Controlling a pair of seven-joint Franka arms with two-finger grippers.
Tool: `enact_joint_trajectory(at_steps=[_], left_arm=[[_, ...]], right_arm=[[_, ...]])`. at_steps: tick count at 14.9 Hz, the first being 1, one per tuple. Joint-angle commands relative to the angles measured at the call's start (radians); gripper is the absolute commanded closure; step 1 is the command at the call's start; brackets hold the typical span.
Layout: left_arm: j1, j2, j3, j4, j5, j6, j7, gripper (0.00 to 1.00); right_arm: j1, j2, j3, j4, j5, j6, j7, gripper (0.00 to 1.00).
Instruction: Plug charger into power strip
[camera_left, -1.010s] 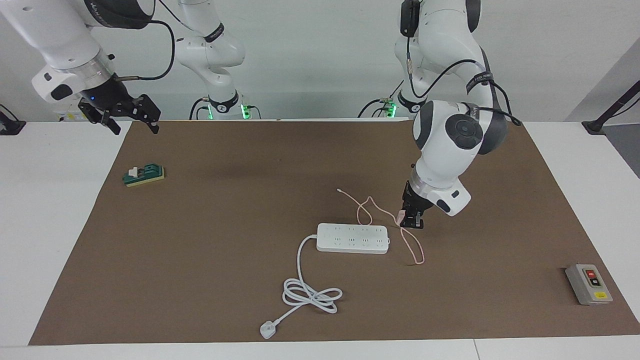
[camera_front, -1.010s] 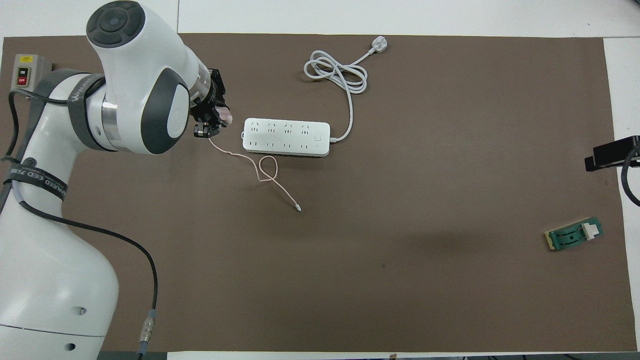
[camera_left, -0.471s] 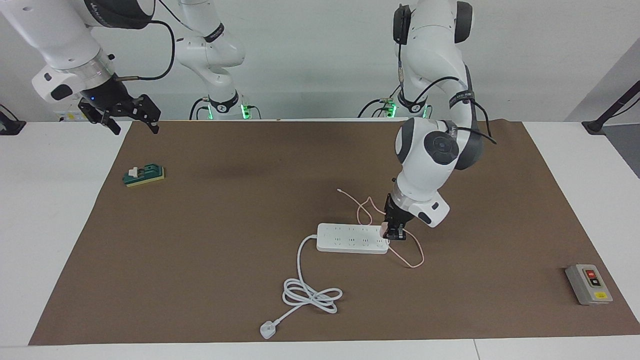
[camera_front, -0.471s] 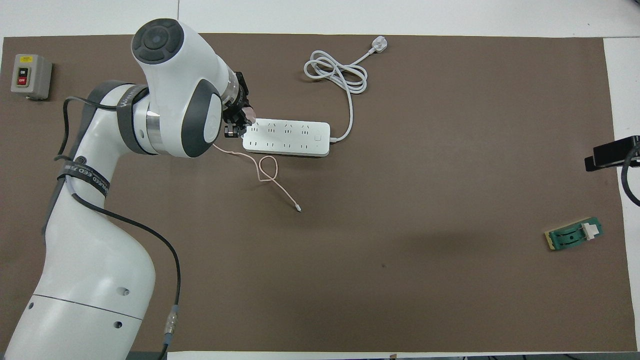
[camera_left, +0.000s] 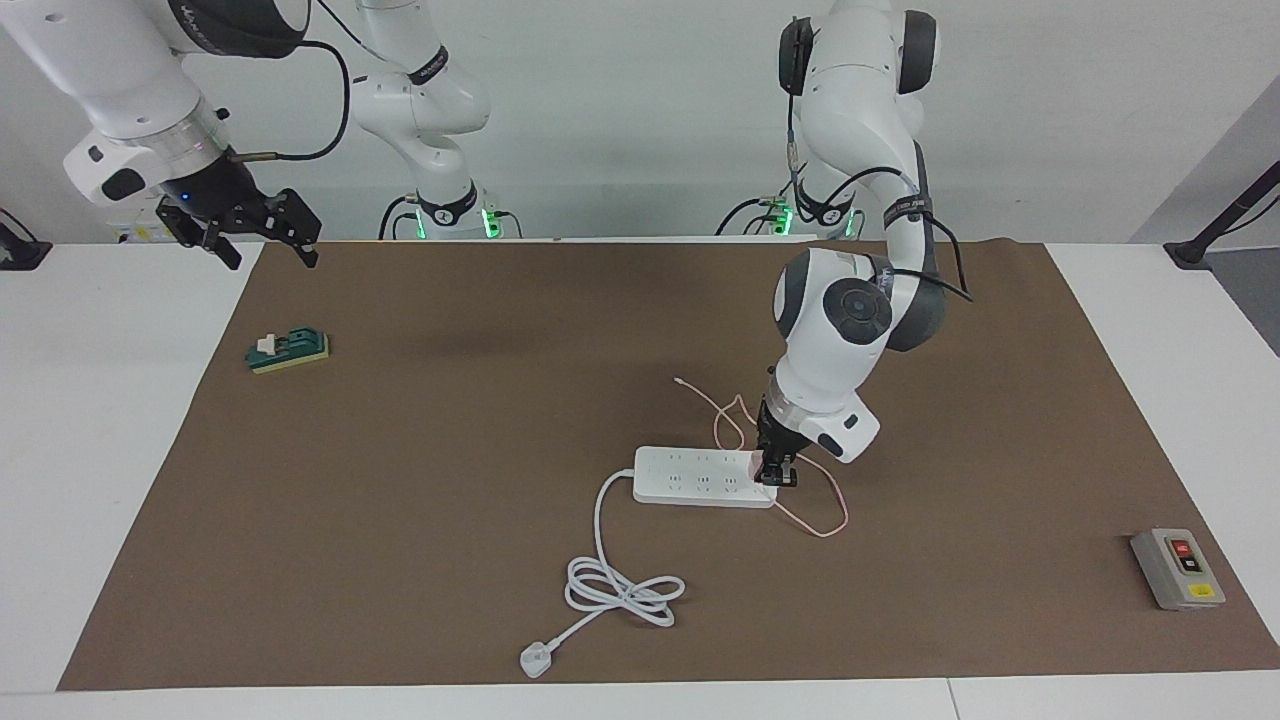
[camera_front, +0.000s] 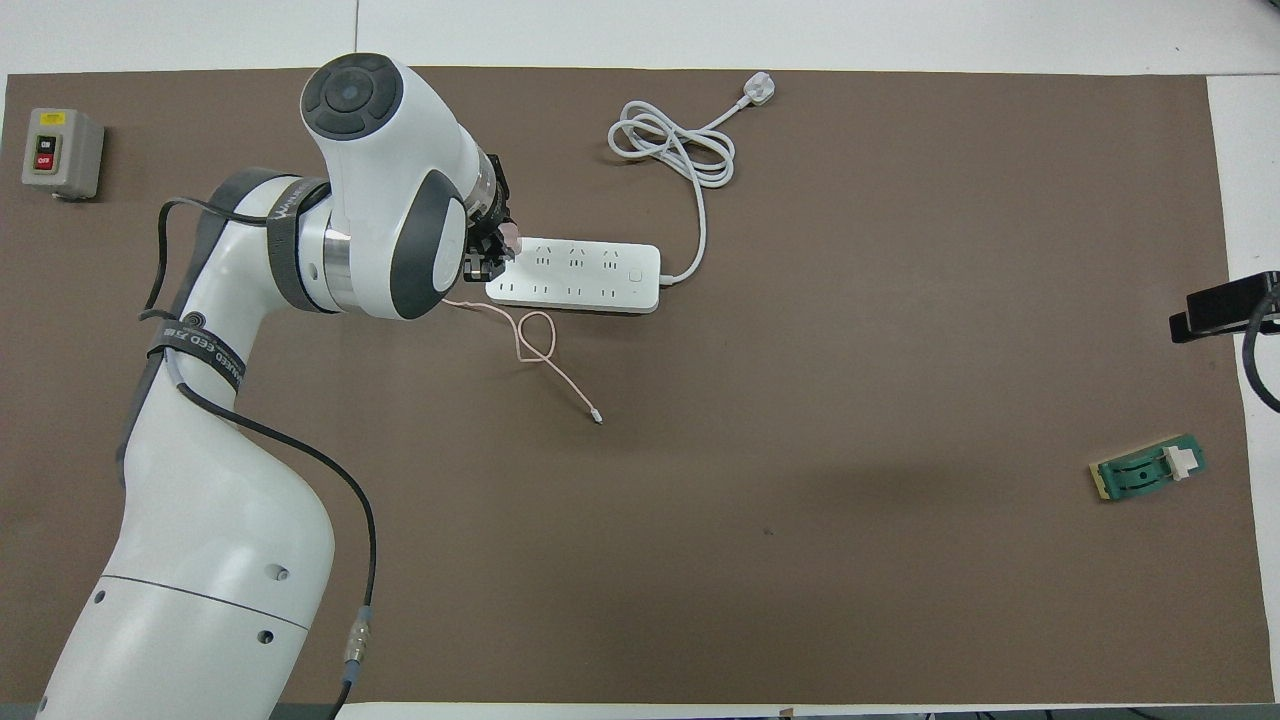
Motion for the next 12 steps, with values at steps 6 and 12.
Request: enact_joint_trajectory(at_steps=[6,12], left_arm=[[-0.051,-0.014,0.019,-0.076,0.002,0.003,-0.012,1.00],[-0.050,-0.030,0.021,-0.098,0.004,-0.006,0.004,1.00]], right_arm=[[-0.001,-0.009,0.002,-0.002,-0.012,-0.011,-0.015,0.00],[-0.001,-0.009,0.002,-0.002,-0.012,-0.011,-0.015,0.00]])
